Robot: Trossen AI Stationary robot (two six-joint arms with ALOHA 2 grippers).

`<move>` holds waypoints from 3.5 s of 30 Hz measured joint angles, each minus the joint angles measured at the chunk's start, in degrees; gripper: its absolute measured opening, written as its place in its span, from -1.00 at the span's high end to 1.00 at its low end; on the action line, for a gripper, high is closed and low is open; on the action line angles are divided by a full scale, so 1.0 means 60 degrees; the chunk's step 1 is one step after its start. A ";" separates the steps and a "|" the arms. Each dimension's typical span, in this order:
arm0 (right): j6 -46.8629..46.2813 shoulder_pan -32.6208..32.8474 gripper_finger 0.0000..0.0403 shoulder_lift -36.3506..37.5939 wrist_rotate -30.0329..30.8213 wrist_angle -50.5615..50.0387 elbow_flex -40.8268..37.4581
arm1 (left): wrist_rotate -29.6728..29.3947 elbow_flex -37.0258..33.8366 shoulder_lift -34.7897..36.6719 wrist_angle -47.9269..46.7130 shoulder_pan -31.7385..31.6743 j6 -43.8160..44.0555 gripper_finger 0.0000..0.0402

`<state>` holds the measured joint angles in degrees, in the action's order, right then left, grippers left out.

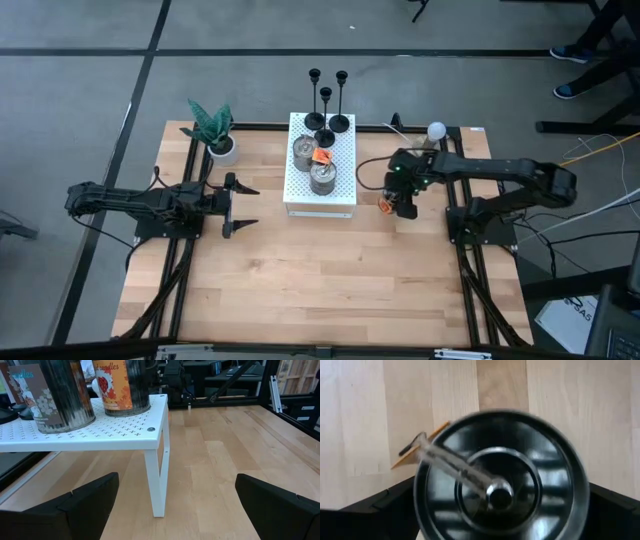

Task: Pick & Place candle stick holders
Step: Put the orange scented candle on the shelf

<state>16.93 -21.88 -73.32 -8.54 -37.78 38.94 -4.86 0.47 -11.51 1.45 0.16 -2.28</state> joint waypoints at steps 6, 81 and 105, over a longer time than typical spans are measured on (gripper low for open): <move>-0.0088 0.0005 -0.98 -0.0226 -0.0004 0.0110 0.0000 | 0.0000 0.0000 0.0000 0.0000 0.0001 0.0001 -0.99; -0.0593 0.0002 -0.78 -0.0062 0.0503 -0.4465 0.3926 | 0.0000 0.0000 0.0000 0.0000 -0.0002 0.0002 -0.99; -0.0499 0.0826 -0.78 -0.0438 0.1235 -0.4089 0.6159 | 0.0000 0.0000 0.0000 0.0000 0.0000 0.0002 -0.99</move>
<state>13.93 -16.93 -75.95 -1.12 -62.31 75.89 -4.86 0.47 -11.51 1.45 0.16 -2.26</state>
